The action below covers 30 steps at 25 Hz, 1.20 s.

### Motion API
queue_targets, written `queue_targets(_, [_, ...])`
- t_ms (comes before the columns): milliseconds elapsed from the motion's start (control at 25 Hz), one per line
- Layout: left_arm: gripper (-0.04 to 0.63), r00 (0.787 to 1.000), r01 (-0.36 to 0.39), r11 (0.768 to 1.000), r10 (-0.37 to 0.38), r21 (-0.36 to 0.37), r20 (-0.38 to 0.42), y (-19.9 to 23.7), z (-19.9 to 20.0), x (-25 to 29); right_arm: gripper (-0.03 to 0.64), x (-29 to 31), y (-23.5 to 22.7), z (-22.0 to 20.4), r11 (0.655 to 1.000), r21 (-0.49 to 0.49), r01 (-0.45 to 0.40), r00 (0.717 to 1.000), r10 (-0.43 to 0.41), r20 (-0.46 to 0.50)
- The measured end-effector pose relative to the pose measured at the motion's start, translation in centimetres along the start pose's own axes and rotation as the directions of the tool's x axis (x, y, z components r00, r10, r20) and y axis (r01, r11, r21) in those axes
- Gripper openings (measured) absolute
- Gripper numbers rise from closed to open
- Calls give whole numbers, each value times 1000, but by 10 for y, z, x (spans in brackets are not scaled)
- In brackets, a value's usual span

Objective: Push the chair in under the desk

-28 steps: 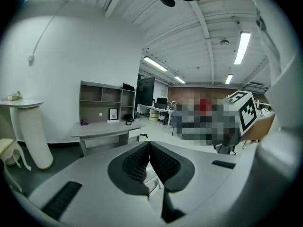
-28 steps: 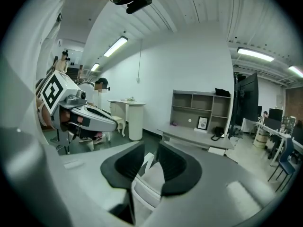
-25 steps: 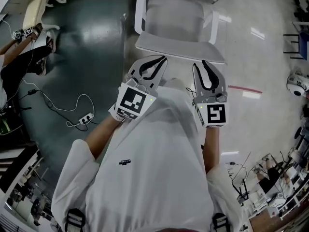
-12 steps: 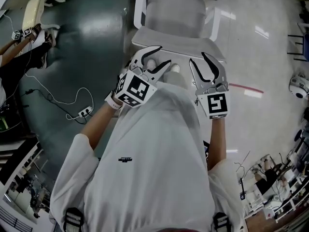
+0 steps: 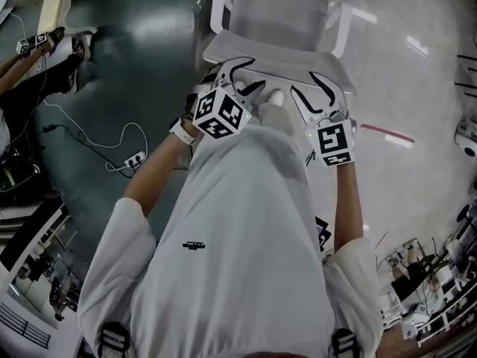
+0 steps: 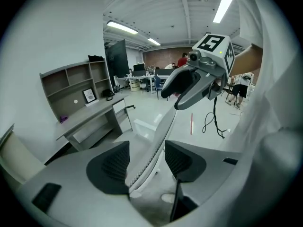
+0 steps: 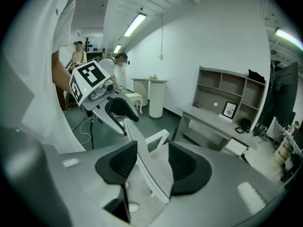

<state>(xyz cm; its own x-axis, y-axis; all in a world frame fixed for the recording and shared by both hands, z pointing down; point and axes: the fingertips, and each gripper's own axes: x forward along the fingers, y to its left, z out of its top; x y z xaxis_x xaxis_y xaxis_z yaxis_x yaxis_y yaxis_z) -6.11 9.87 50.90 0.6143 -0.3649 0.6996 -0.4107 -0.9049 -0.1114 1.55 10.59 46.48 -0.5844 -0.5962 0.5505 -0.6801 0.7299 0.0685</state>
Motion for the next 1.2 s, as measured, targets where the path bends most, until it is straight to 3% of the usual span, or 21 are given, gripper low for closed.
queue_targets(280, [219,996,21,1000,-19,21,-87,-1,-23,28,207,26,-1,-47,998,-25,-64,992,61,-113])
queue_targets(560, [221,987,42,993,-24,115,-156,-3,-37,45,207,42,4,-76,992,-56,-115,977,103,-188])
queue_targets(800, [221,979,35,980,6,194,-205,1,-43,52,205,48,8,-86,979,-158,-132,966,91,-244])
queue_targets(960, [184,971,42,962,24,269,-239,-1,-48,55,150,53,6,-96,963,-251,-98,956,20,-294])
queue_targets(1200, [175,963,59,960,17,273,-268,-1,-50,55,143,54,6,-96,960,-260,-103,952,19,-306])
